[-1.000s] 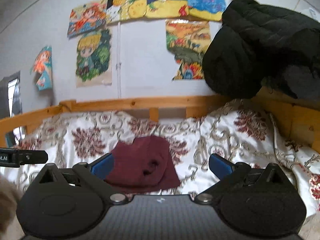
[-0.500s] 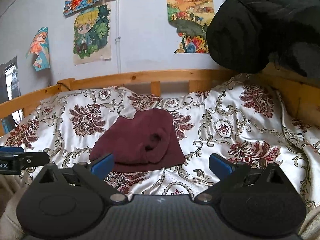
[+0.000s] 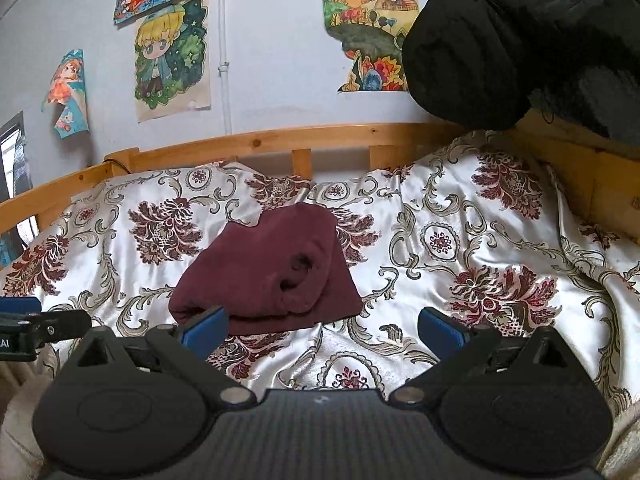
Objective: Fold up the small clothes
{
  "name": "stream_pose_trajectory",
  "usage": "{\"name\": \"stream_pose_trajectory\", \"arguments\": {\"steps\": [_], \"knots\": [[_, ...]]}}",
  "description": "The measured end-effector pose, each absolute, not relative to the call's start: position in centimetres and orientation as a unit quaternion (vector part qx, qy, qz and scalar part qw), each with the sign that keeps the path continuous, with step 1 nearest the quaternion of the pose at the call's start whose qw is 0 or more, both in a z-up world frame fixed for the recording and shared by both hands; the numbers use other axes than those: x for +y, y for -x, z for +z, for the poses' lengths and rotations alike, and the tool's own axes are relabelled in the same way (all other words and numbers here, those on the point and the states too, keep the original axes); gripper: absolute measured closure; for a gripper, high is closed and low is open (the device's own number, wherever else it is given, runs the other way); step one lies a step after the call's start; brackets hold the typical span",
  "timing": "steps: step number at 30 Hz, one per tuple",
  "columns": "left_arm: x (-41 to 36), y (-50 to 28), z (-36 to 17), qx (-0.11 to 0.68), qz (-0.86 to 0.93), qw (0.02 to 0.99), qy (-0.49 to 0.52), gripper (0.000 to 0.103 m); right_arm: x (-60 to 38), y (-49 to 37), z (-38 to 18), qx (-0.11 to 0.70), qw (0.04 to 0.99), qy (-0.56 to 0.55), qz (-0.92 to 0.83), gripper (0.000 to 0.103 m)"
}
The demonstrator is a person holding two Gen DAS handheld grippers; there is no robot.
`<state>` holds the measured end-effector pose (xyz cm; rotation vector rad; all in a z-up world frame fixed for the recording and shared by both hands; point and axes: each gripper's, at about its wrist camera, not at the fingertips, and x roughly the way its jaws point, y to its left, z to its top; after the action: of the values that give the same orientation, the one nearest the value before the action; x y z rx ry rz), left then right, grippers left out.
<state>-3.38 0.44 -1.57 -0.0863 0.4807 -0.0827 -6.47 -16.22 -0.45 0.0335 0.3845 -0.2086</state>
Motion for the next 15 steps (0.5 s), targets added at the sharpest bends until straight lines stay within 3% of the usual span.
{"name": "stream_pose_trajectory", "arguments": {"steps": [15], "knots": [[0.41,3.39,-1.56,0.238,-0.04,0.97,0.042,0.001,-16.26,6.49,-0.49,0.192,0.976,-0.018,-0.105,0.0]]}}
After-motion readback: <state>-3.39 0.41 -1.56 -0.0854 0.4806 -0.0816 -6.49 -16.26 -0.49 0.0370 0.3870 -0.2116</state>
